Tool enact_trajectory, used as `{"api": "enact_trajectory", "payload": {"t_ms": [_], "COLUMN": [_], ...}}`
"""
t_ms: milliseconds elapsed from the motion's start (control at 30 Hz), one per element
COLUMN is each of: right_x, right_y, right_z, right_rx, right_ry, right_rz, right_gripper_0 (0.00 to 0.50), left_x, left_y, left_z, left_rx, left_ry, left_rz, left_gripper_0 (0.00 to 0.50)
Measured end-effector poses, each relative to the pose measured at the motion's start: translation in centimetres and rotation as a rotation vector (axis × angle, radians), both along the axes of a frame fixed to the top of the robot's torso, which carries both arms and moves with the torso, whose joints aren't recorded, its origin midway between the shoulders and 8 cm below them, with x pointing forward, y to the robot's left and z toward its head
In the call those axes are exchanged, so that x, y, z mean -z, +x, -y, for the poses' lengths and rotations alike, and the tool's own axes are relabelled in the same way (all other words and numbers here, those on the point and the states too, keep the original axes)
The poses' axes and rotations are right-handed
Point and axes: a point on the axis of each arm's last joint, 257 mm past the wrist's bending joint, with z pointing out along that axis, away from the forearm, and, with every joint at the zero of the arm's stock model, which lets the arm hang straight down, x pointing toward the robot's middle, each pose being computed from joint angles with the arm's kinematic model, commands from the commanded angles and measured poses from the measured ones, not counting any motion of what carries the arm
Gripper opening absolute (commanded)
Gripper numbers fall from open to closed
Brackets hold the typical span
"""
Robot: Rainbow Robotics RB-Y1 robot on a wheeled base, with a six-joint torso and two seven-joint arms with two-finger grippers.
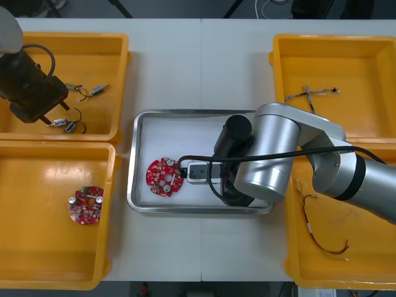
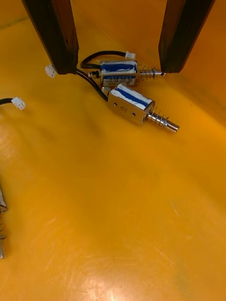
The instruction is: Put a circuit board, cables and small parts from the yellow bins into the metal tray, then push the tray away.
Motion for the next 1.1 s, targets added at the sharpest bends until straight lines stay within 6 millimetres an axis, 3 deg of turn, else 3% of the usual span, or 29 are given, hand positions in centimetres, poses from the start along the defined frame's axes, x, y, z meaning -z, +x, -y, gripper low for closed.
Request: {"api": "enact_trajectory", "payload": {"t_ms": [33, 100, 133, 567, 867, 1100], "right_x": [0.1, 0.3, 0.4, 0.1, -3.7, -7.2], "right_y": [0.0, -0.1, -0.1, 0.2, 1.9, 1.4], "right_z": [0.1, 0.2, 0.2, 0.7, 2.4, 5.1], "right_rx": [0.002, 0.004, 0.006, 0.025, 0.132, 0.206], "right_ry": [-0.001, -0.001, -0.002, -0.010, 0.020, -0.011], "right_rz": [-0.003, -0.006, -0.005, 0.004, 0.003, -0.008], "right_gripper_0": [0.162, 0.480, 0.500, 0.500, 0.500, 0.500], "left_x": [0.2, 0.5, 0.7, 1.8, 2.4, 3.0], "left_y": [0.1, 0.1, 0.1, 0.4, 0.7, 0.9], "left_z": [0.0, -0.1, -0.2, -0.9, -1.6, -1.8], "left_rx": [0.000, -0.002, -0.002, -0.011, -0.029, -0.034], "left_ry": [0.003, 0.008, 0.010, 0.037, 0.042, 0.046], "left_rz": [0.000, -0.002, -0.002, -0.005, 0.006, 0.008], "left_gripper_0": [0.500, 0.500, 0.500, 0.500, 0.500, 0.500]}}
